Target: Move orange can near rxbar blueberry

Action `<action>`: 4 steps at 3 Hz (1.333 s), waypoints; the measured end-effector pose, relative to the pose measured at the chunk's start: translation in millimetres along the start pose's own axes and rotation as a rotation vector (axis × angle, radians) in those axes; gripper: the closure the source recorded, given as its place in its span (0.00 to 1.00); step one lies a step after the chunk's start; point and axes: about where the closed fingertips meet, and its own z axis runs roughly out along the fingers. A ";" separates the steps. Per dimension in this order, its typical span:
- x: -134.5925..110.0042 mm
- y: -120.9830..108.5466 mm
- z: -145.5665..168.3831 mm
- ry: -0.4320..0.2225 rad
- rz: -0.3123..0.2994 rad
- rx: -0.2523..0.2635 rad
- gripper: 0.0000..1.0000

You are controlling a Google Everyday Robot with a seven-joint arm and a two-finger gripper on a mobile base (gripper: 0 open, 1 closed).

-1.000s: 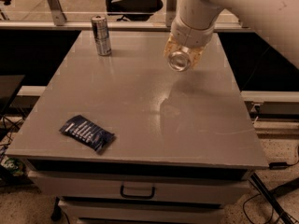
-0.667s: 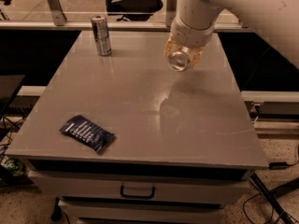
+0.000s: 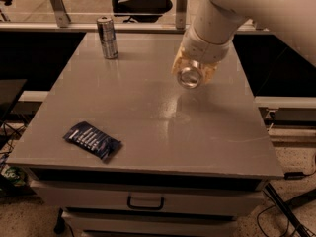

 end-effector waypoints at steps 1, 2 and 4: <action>-30.0 -15.7 2.6 -0.039 -0.133 0.058 1.00; -43.3 -32.7 6.8 -0.060 -0.230 0.106 1.00; -72.8 -82.5 15.8 -0.120 -0.463 0.179 1.00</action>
Offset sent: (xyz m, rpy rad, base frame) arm -0.0392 0.0681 -0.0187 0.0422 -0.0115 0.3955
